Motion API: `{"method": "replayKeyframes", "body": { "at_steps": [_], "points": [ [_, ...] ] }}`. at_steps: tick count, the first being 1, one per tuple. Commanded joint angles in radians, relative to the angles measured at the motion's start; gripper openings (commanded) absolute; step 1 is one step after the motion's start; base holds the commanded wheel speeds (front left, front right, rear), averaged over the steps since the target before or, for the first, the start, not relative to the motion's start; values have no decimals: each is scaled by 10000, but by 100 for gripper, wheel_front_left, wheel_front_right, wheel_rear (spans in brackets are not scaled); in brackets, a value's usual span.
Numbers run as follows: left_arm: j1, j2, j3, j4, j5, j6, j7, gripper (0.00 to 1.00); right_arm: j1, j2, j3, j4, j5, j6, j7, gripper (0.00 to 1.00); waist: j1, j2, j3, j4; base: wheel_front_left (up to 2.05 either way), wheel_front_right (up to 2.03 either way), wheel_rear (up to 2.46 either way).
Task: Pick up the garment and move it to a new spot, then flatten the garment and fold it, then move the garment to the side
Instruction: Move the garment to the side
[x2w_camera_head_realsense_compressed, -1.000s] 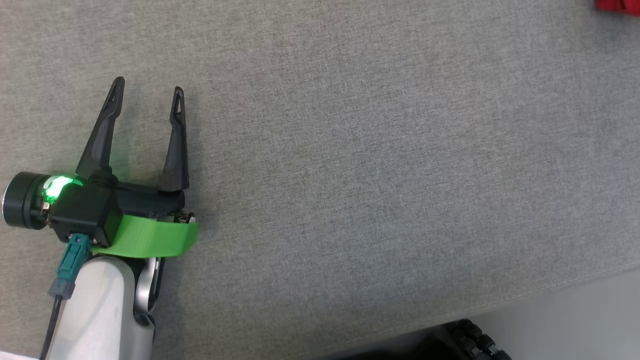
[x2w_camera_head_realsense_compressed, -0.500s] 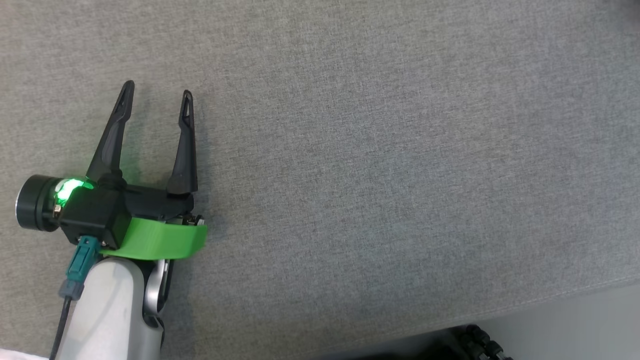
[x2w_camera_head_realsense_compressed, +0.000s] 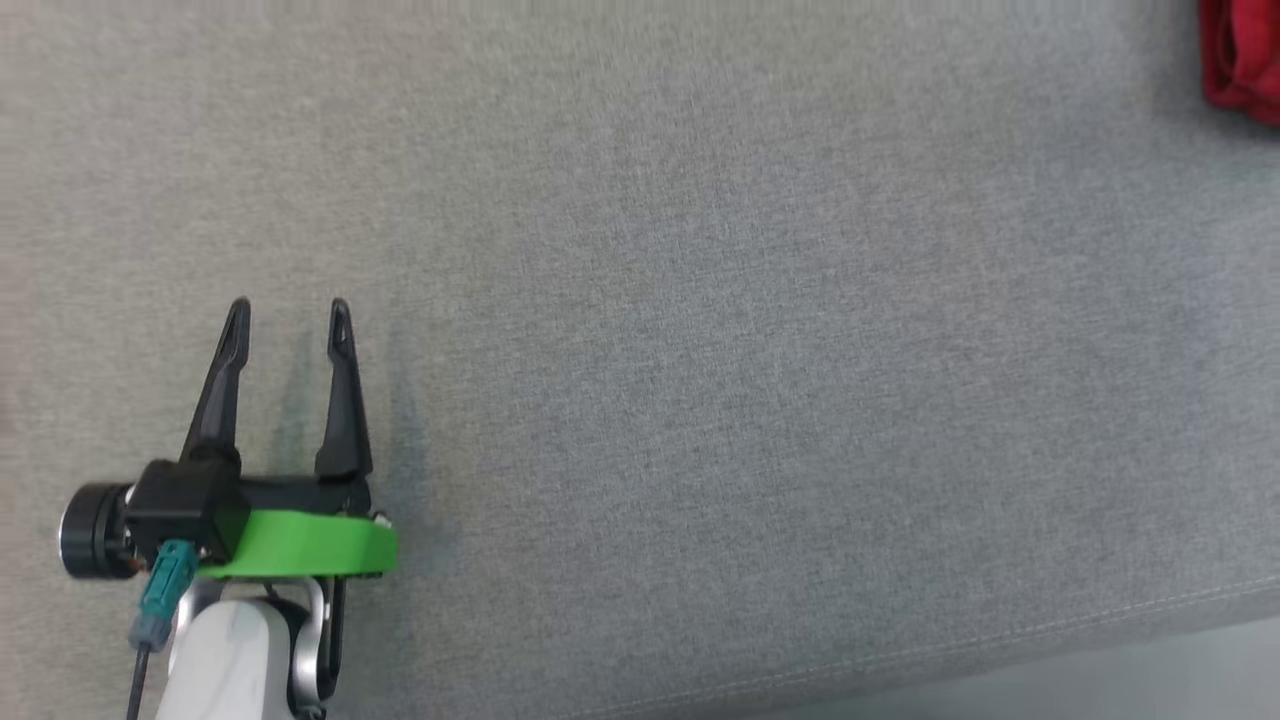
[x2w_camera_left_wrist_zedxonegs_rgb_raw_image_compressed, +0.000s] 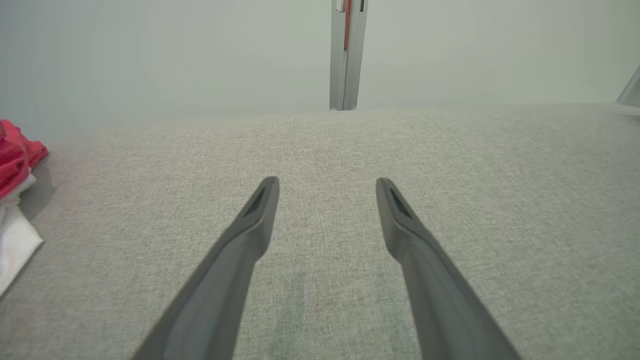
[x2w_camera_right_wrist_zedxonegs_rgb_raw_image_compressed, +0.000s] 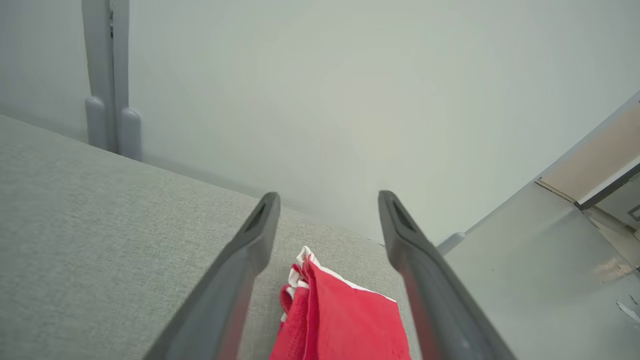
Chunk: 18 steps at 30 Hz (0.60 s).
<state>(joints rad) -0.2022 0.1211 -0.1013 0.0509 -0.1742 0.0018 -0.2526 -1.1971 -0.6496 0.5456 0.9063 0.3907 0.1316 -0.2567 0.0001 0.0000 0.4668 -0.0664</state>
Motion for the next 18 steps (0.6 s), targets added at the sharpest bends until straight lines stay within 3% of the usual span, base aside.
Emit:
{"method": "replayKeyframes", "body": {
  "at_steps": [1,18],
  "points": [
    [293,37,88,68,-48,91,-43,100,424,165,-132,-214,30,-17,-79,100,-1,0,-1091,194,0,0,0],
    [1734,143,556,552,-426,407,-121,100,5353,2927,-2246,-3520,-510,-17,-86,100,-1,0,-3299,-30,0,0,0]
  ]
}}
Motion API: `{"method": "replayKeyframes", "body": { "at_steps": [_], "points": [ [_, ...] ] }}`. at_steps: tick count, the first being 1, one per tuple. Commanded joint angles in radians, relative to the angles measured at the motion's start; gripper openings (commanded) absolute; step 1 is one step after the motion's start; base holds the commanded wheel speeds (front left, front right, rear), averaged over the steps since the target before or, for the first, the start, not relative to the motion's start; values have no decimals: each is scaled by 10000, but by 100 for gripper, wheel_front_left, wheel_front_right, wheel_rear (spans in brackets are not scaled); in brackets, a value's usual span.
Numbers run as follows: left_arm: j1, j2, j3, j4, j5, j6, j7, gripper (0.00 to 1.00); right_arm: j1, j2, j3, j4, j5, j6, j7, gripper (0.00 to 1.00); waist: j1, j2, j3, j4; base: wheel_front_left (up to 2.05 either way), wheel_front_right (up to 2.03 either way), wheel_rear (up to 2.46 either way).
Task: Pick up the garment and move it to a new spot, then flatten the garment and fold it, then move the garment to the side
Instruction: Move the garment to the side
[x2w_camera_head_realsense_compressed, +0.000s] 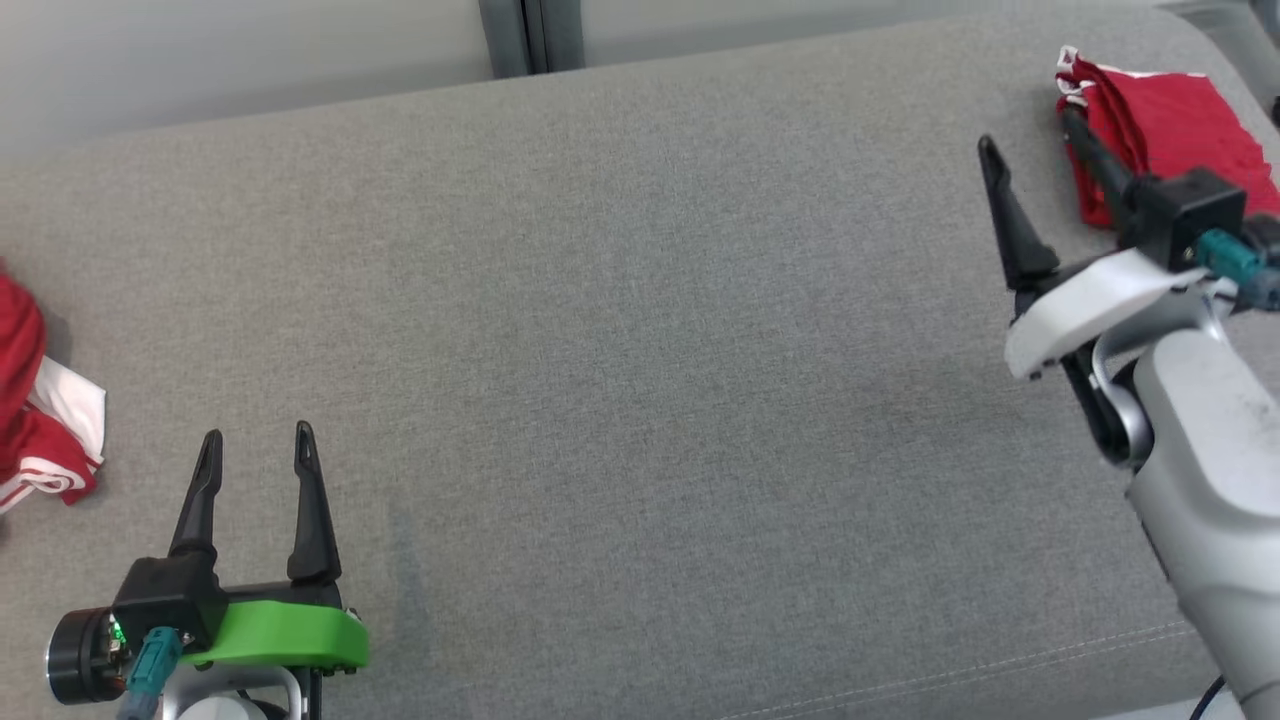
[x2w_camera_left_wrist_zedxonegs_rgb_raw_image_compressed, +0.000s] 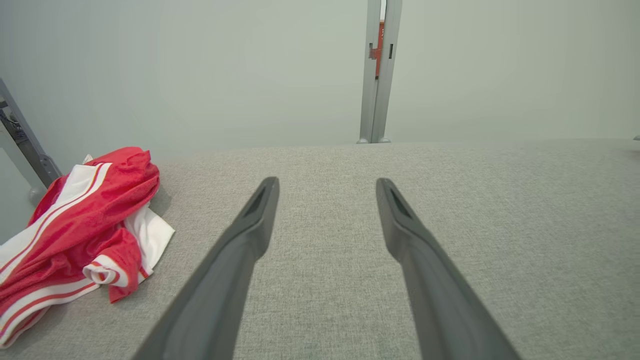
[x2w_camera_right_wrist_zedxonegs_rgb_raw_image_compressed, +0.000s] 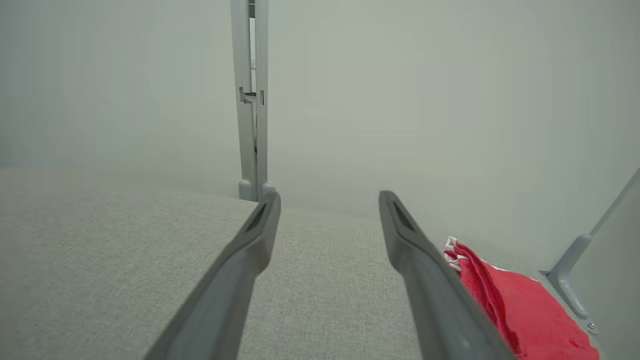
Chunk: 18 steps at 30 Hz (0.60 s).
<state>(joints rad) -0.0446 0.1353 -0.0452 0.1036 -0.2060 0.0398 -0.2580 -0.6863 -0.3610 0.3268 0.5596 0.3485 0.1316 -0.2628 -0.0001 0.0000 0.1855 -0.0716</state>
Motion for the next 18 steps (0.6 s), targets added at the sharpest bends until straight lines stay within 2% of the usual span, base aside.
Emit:
{"method": "replayKeyframes", "body": {
  "at_steps": [1,12,18],
  "points": [
    [182,-6,-26,66,-117,12,-70,100,521,145,-196,-220,-107,-17,-25,100,1,0,-559,58,0,0,0],
    [338,27,-129,503,-175,-93,-61,100,3905,1317,-1519,-1957,-666,-15,-26,100,1,0,-1313,513,0,0,0],
    [431,143,-89,647,-235,-90,-67,100,5258,1937,-2021,-2852,-1046,-14,-26,100,1,0,-1532,561,0,0,0]
  ]
}}
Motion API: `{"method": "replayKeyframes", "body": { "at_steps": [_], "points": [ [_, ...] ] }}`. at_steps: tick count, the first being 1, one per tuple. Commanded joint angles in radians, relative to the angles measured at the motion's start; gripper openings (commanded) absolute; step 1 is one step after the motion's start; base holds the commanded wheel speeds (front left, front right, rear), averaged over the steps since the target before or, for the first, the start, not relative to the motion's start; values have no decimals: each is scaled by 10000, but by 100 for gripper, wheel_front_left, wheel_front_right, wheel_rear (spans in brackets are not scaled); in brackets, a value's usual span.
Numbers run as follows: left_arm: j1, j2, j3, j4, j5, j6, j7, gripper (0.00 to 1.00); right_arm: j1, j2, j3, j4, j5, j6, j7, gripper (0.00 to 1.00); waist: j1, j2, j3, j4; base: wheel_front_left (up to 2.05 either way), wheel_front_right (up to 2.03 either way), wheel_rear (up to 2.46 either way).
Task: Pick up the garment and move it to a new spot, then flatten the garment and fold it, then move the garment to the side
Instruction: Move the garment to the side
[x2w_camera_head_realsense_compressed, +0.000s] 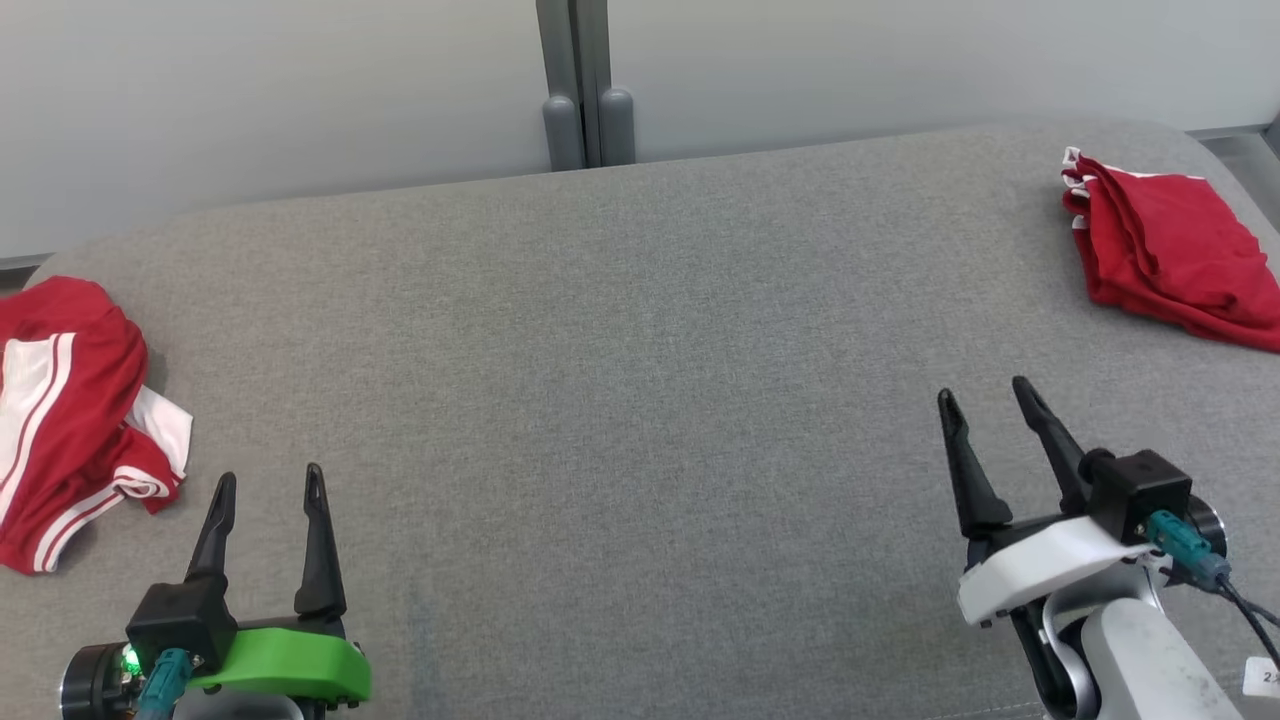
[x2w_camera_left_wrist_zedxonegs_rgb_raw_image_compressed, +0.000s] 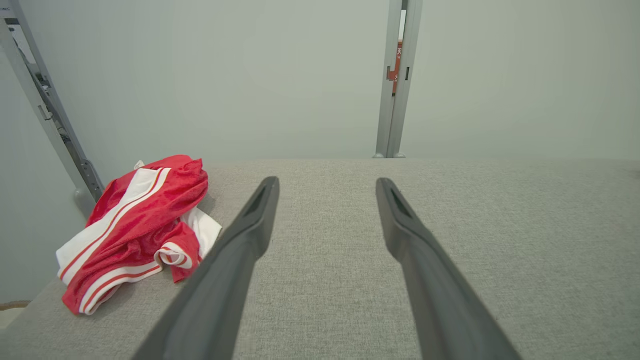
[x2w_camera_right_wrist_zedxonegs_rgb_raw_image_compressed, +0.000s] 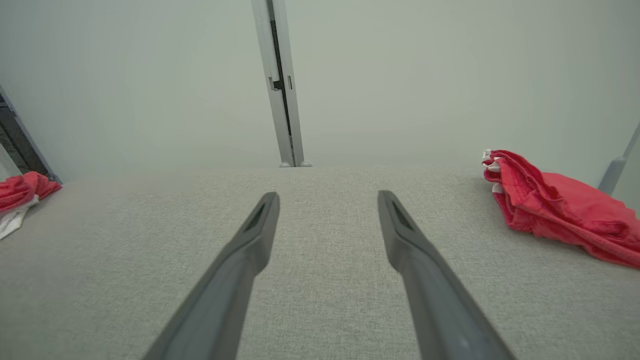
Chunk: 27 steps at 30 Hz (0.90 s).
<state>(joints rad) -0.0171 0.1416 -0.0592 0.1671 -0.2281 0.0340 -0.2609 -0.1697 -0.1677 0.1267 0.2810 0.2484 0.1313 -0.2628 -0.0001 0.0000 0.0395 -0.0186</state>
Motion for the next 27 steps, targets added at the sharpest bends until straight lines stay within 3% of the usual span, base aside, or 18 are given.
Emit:
{"method": "replayKeyframes", "body": {
  "at_steps": [1,11,27],
  "points": [
    [184,90,62,28,-27,-26,-40,100,265,68,-74,-191,-122,-10,-26,100,1,0,-109,26,0,0,0],
    [261,157,-41,20,-93,26,86,100,1233,559,-656,-1158,-489,-10,37,100,1,0,-275,106,0,0,0],
    [138,301,-142,34,-208,74,167,100,1445,804,-918,-1303,-530,-10,90,100,1,0,-219,237,0,0,0]
  ]
}}
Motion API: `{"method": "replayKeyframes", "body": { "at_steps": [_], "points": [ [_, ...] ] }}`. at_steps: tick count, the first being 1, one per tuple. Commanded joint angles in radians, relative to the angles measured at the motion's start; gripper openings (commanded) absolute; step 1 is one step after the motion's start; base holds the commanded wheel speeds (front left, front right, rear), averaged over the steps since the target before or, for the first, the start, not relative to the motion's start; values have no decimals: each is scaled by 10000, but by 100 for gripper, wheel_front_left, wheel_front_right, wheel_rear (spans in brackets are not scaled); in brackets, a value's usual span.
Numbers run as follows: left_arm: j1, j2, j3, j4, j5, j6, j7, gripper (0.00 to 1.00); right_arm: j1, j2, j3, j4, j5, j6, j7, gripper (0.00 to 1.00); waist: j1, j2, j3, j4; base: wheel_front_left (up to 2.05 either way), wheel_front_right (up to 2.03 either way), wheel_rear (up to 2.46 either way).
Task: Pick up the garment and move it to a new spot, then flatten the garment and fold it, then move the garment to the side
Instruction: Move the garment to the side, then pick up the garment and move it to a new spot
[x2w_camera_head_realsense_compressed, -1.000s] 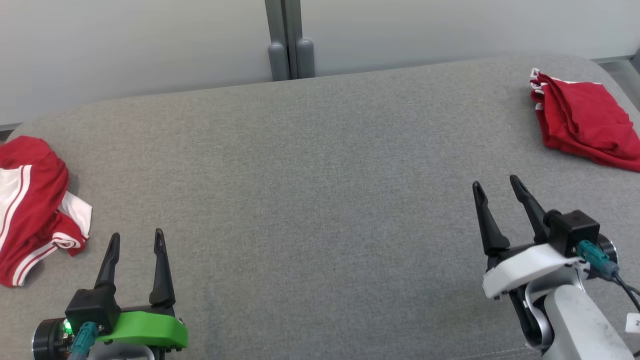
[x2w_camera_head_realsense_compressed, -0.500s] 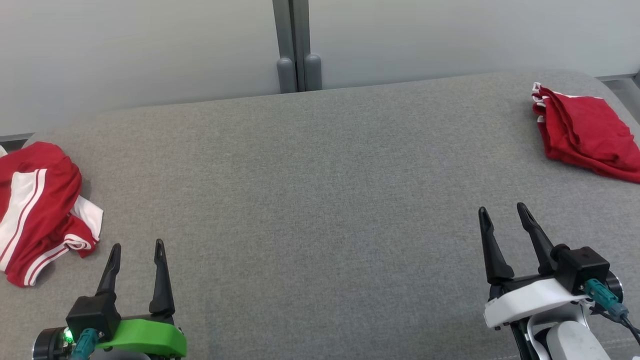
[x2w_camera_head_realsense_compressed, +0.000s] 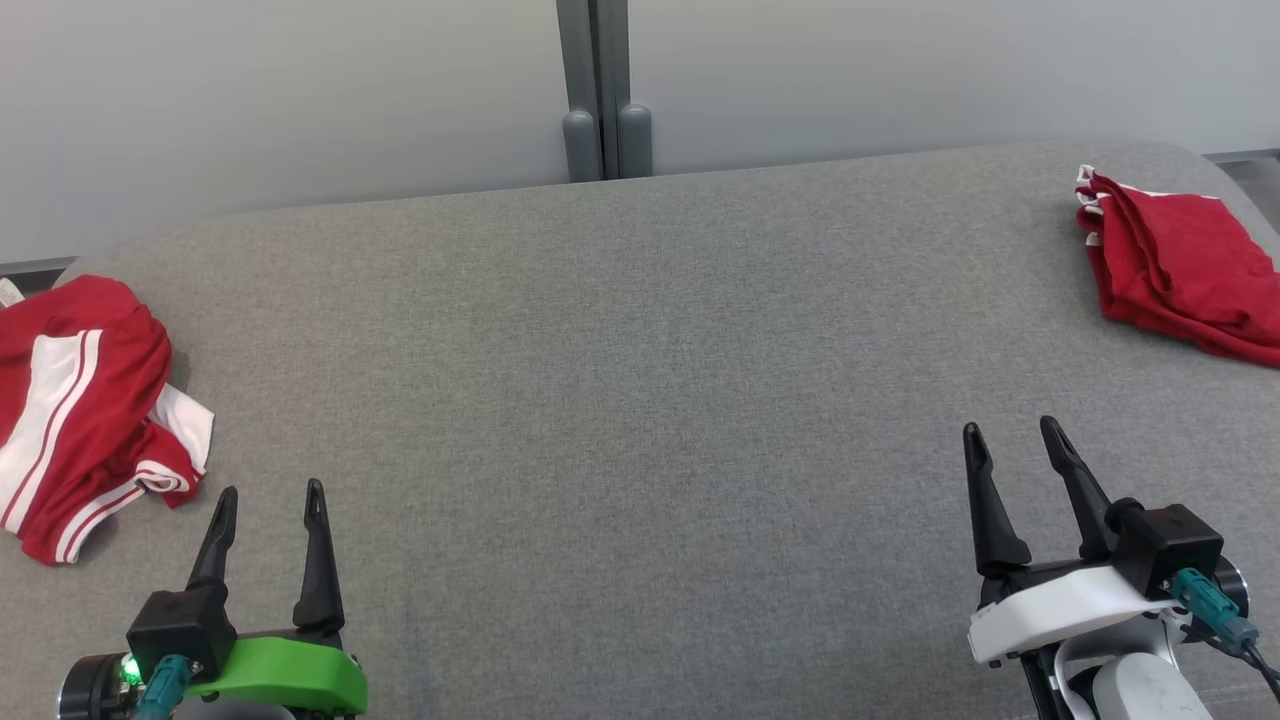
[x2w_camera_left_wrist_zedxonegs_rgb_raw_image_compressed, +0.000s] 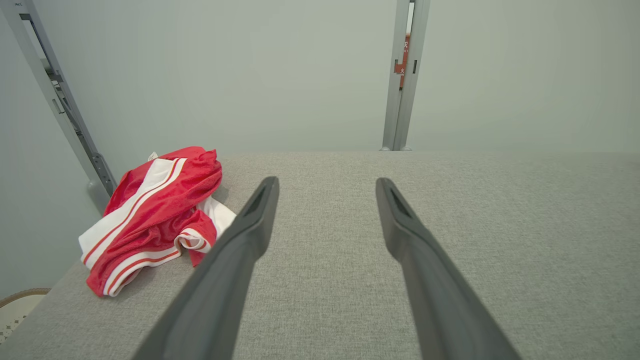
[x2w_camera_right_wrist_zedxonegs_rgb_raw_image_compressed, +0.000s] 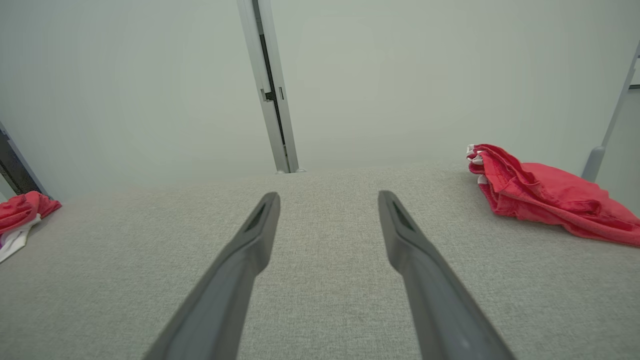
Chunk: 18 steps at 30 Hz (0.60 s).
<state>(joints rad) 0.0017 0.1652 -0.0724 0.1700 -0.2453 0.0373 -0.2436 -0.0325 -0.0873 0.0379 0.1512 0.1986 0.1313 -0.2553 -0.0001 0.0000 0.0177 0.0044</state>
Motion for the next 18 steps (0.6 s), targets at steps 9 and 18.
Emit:
{"method": "replayKeyframes", "body": {
  "at_steps": [9,18],
  "points": [
    [-40,125,-16,15,-103,111,-23,100,108,6,30,116,1,-10,40,100,1,0,-53,152,0,0,0],
    [-152,260,16,74,-196,132,32,100,152,75,152,222,74,-10,19,100,1,0,20,874,0,0,0]
  ]
}}
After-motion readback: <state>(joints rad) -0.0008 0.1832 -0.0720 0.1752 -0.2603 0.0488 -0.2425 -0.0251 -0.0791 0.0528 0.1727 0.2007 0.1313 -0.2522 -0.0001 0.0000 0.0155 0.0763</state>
